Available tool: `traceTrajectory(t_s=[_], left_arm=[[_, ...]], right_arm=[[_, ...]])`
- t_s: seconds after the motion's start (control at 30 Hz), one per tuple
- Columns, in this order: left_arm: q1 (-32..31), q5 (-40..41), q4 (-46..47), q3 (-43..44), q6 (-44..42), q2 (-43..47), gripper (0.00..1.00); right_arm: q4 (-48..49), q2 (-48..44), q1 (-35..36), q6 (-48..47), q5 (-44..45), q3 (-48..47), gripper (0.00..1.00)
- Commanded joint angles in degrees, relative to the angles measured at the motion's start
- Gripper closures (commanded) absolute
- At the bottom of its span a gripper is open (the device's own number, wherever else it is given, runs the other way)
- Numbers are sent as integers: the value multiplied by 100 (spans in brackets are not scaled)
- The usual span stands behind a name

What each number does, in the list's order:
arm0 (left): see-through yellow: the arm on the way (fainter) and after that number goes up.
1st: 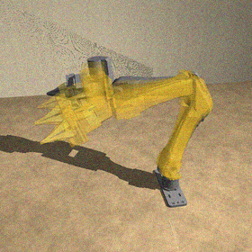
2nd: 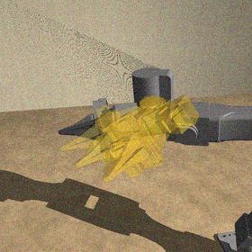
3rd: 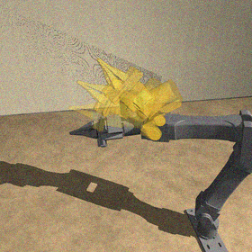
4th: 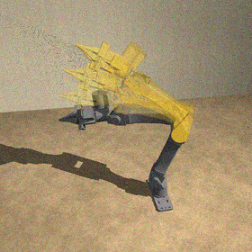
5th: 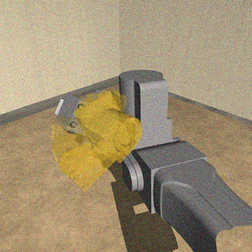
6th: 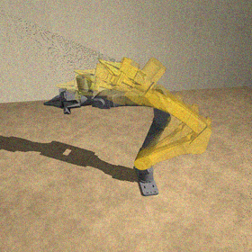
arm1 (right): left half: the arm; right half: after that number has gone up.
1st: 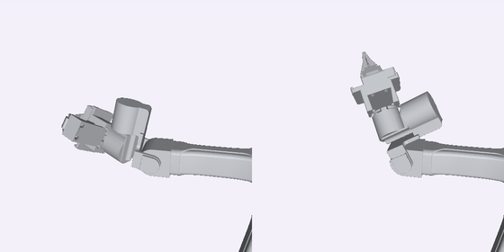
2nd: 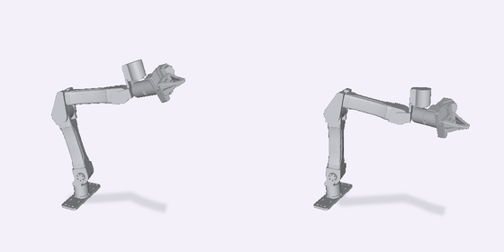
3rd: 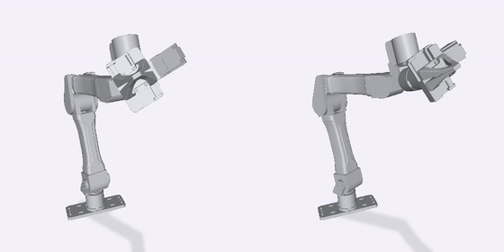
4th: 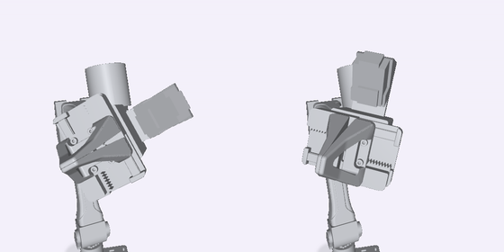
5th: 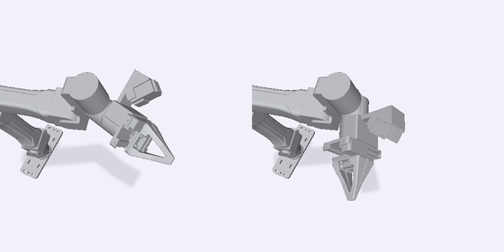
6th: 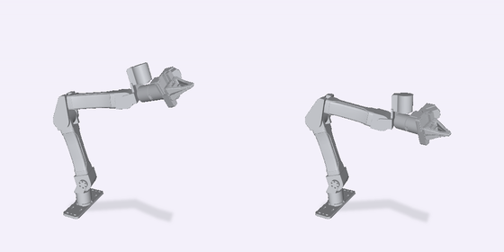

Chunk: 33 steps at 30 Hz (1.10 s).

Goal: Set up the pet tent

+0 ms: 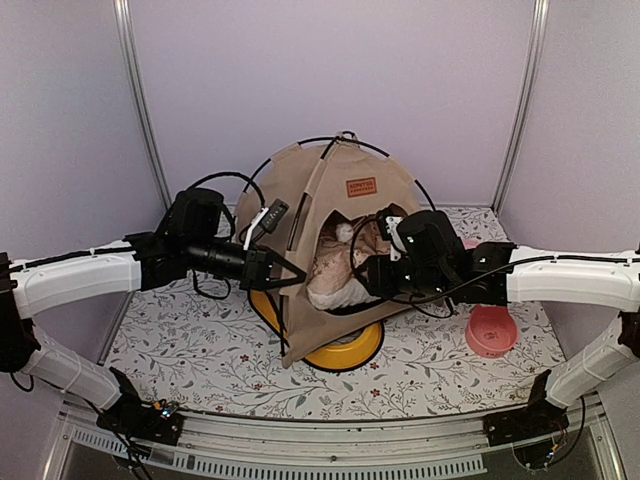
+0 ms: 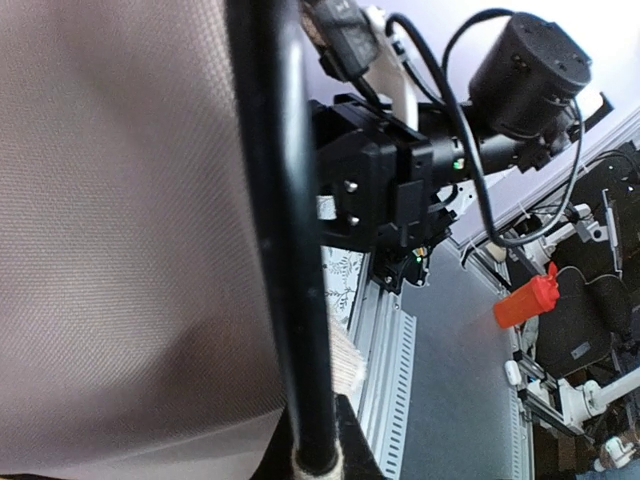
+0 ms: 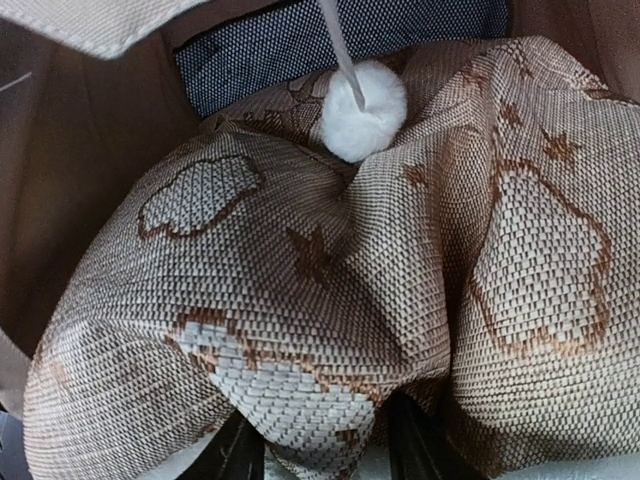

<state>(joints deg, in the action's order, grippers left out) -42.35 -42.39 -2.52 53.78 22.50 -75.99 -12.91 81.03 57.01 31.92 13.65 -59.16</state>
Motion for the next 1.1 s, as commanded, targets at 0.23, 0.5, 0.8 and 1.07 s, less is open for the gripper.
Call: traceTrajectory(t_s=[0.23,0.5,0.8,1.07], left_arm=[[-299,-956,318,400,-245,-75,100],[-20,-676,413,341,-206,169,100],[662,-400,518,61,275,268,100],[712,-235,455,36,334,168,100]], right_arm=[[1756,801,-325,-419,-716,-236,71],[2684,1142,-235,-518,-1635,472,74],[1803,555,-313,-655,-1452,411,33],[584,-202,-275,-880,-1120,-344,12]])
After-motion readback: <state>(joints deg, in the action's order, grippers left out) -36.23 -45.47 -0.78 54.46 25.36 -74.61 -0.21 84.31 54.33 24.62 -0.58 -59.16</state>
